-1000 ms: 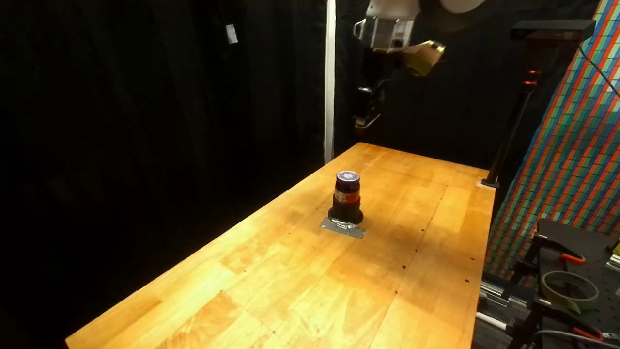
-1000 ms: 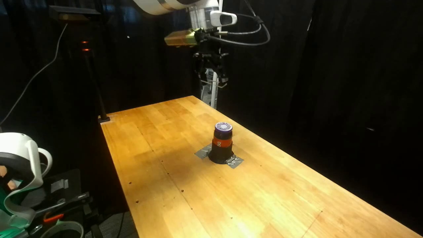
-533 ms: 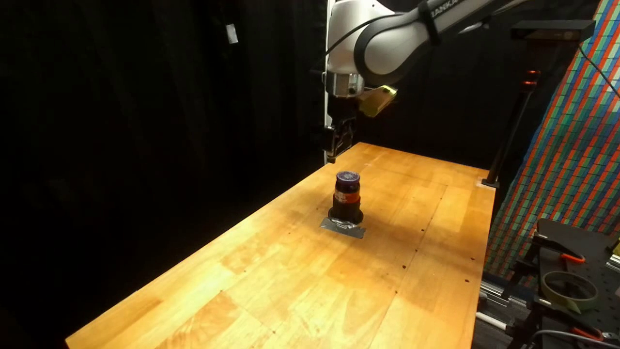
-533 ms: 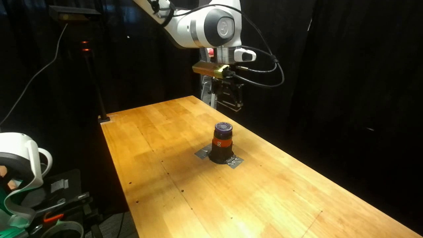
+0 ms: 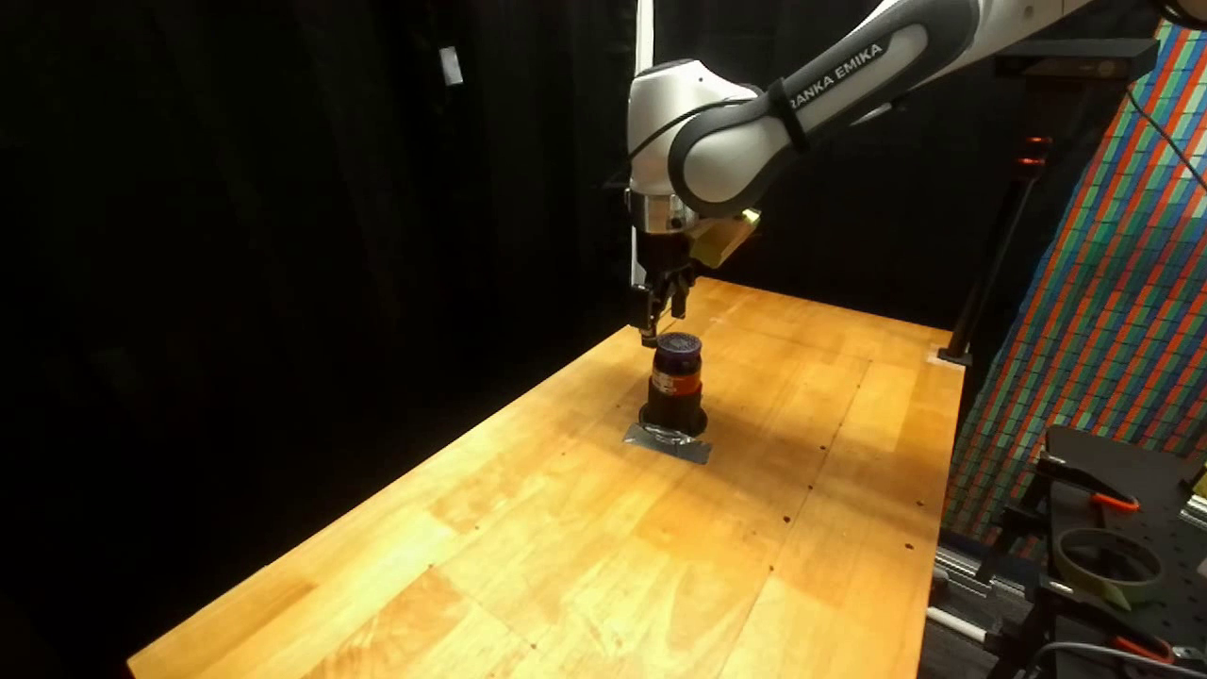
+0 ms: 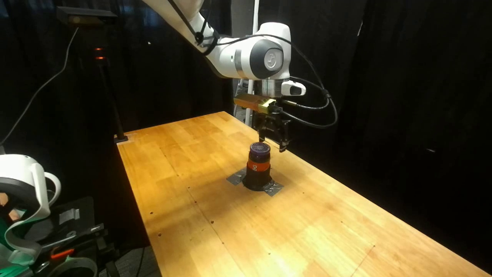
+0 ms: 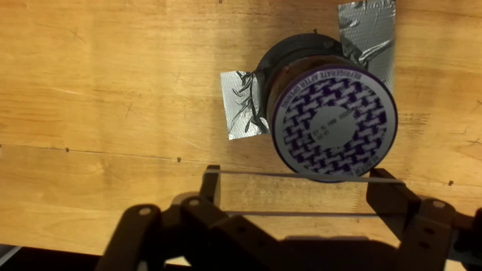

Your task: Put a rubber band around the base of the cup

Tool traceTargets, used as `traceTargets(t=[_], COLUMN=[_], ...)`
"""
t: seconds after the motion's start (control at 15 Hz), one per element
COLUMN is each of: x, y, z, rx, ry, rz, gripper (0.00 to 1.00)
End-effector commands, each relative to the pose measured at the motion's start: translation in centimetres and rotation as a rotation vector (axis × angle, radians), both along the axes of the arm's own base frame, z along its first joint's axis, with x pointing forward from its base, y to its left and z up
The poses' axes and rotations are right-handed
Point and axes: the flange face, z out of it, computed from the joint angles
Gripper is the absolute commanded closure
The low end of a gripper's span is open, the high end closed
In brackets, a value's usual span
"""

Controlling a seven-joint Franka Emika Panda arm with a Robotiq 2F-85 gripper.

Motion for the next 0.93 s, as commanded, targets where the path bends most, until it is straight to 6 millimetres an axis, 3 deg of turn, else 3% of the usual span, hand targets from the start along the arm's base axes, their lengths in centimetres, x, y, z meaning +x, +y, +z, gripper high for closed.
traceTargets(t=[0.0,0.33,0.87], x=[0.4,-0.5,-4.7], y=[-0.1,-0.1,-2.7], z=[-1.6,-3.1,-1.7], rx=[0.019,0.068,0.098], ry=[0.030,0.056,0.068], rz=[0.004,0.001,-0.087], gripper=[0.00,0.00,0.00])
